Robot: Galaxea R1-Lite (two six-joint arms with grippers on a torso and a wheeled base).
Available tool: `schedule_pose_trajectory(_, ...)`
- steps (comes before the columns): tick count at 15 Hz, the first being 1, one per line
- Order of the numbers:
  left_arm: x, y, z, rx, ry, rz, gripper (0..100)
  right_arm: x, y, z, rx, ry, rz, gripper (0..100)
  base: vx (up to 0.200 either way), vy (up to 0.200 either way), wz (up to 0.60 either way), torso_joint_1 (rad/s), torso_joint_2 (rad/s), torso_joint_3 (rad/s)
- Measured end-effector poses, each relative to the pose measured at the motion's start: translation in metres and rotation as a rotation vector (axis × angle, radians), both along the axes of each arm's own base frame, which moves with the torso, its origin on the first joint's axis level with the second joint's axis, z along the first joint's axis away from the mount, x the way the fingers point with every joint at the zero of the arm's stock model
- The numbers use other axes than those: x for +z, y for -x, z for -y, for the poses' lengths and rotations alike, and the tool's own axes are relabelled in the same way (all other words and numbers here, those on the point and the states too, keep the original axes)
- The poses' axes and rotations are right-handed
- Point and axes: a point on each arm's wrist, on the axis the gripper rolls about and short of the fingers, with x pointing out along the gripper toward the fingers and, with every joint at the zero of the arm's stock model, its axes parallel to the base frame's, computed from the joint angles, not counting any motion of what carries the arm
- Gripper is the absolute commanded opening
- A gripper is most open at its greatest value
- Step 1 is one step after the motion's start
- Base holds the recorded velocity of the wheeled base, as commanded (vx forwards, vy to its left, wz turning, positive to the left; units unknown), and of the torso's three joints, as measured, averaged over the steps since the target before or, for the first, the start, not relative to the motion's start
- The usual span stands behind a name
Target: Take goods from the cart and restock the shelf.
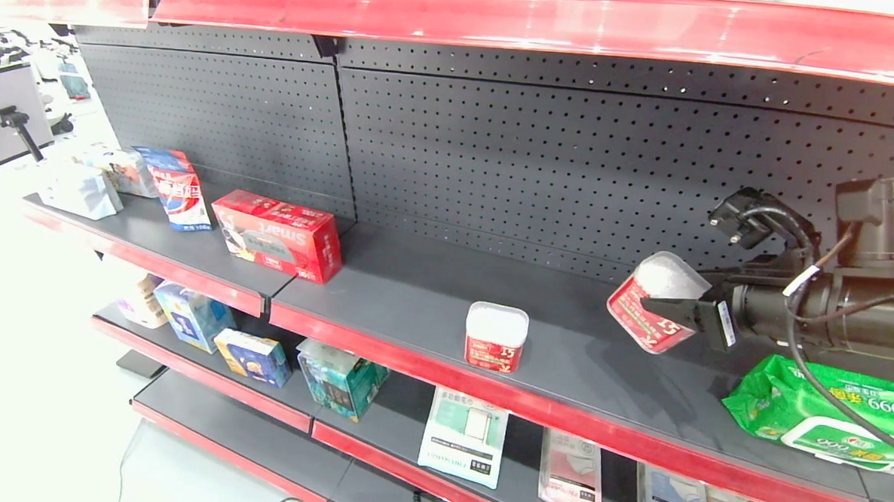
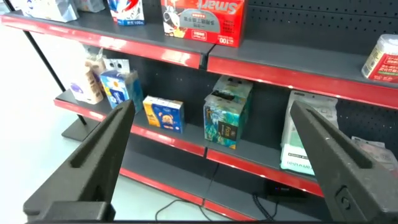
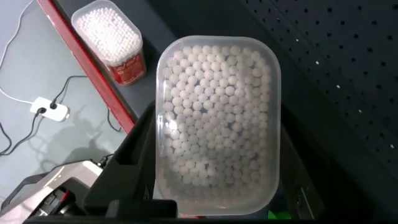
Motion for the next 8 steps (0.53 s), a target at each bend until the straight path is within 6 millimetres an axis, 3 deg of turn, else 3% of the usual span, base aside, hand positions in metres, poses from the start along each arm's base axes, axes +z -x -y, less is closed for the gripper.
schedule_pose_trajectory(4, 0.0, 0.0, 0.0, 0.0, 0.0, 0.0, 100, -0.012, -0.031, -0.005, 0.048, 0.001, -0.023, 0, 0.0, 0.0, 0.0, 0.0, 0.0, 0.0)
schedule_pose_trajectory(8, 0.0, 0.0, 0.0, 0.0, 0.0, 0.0, 100, -0.027, -0.048, -0.007, 0.056, -0.018, -0.016, 0, 0.0, 0.0, 0.0, 0.0, 0.0, 0.0)
